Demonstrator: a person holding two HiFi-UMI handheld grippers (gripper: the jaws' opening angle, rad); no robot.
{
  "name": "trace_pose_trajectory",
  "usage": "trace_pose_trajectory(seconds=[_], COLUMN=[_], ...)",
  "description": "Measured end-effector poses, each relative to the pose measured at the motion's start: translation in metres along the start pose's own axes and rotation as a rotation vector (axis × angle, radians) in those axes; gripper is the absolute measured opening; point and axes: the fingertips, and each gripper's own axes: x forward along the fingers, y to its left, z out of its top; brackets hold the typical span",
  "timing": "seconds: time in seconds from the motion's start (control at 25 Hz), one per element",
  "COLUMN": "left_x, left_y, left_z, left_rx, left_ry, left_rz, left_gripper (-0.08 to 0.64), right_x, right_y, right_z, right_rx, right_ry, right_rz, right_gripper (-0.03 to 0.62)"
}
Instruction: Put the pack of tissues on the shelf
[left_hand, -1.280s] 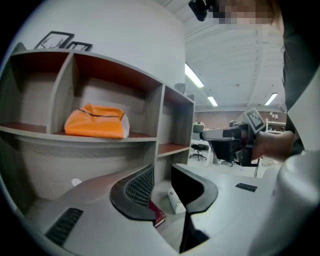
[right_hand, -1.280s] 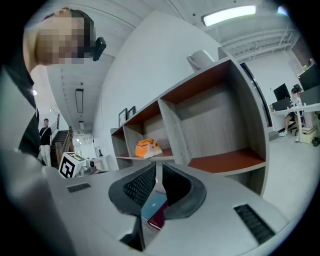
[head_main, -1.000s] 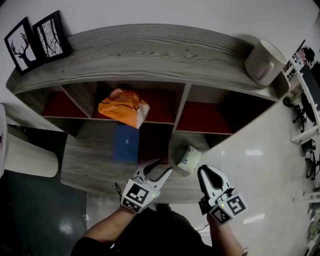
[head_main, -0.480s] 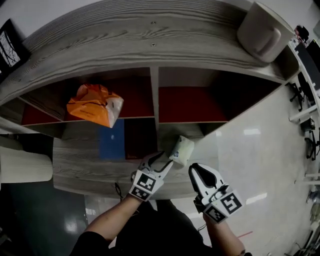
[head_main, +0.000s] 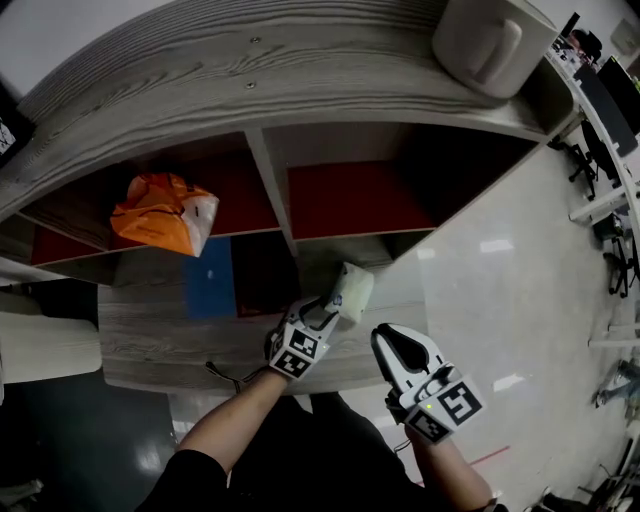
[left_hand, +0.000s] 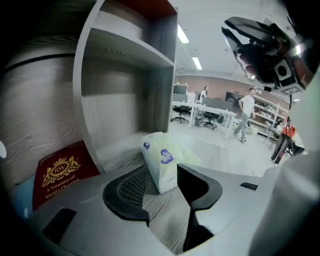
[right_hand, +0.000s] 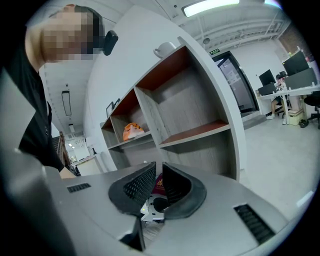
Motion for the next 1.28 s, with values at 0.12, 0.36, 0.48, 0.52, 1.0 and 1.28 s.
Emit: trace_pose_trajectory(seconds=[0.12,0.36,0.48,0.52,1.0,1.28], left_x=[0.008,0.015,0.014,0.012,-0.089,-0.188], left_y=[0.000,-0.003,-0.006,-0.007,-0.008,0.022], left_z=[-0.005,0.000,0.004,0.006,0.060,0.050], left_rx=[0.006,0.032,0.048,0.050,0.008,-0.085], left_ry=[0.029,0.056,0.062,0.059,-0.104,-0.162], left_rz=[0.009,0.005,-0.006,-0.010,0.031,0.066], left_gripper=[0.175,0.084,0.035,0.026,0.015,0.015], right_x=[-0.006,-0.007,-0.006,-0.006,0.001,0.056], right_y=[-0.005,-0.006,-0.001,0.000,0.031,0.079], right_z=[-0.004,0.000,0.006,0.007,0.027,0.033], right_rx=[0.030,0.020,0.026,0.024,0.001,-0.070], right_ry=[0.038,0.037,0.028,0.028,0.026,0.004], right_rz=[-0.032,-0.026,-0.017,-0.014,0.057,0.111], right_gripper=[0.044,0.044,0.044,0.044,0.044,0.044])
